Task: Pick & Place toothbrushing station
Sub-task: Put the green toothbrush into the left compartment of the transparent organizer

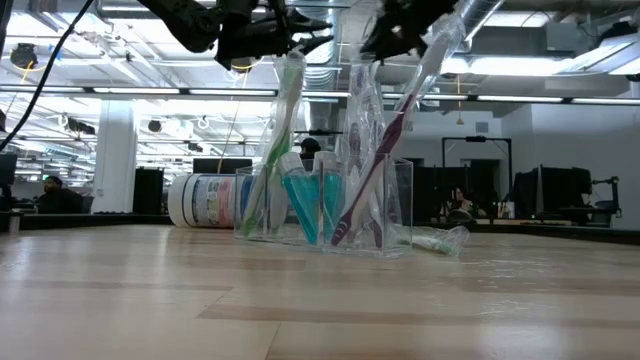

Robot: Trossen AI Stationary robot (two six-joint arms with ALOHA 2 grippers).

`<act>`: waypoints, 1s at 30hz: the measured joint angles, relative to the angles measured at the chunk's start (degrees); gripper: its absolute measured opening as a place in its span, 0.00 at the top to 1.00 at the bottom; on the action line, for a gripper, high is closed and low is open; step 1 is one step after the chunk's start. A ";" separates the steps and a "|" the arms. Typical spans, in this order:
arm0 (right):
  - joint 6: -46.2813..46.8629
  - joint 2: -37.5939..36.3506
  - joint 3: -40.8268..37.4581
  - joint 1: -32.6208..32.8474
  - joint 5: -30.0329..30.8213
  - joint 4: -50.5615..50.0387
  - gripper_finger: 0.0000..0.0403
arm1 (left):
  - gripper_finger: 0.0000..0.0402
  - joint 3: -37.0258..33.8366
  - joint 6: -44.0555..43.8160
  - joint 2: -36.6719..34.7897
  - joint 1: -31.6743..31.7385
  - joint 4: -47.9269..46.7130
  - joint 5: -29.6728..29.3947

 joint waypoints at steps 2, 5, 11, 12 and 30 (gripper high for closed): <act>-0.95 2.85 2.29 0.00 -0.59 -0.06 1.00 | 0.80 0.00 -1.70 -0.02 0.15 2.21 -0.01; -2.79 6.15 5.99 -0.01 -1.69 0.17 1.00 | 0.80 0.00 -2.19 -0.02 0.15 2.04 0.04; -5.80 9.66 11.29 -0.73 -3.07 -0.87 1.00 | 0.80 0.02 -2.19 -0.09 0.24 2.30 0.18; -5.80 9.96 11.79 -0.74 -3.15 -0.78 1.00 | 0.80 0.04 -2.19 -0.09 0.36 2.34 -0.12; -7.86 5.63 12.43 -1.95 1.03 -4.13 1.00 | 0.80 0.00 -3.41 0.07 5.87 2.28 2.06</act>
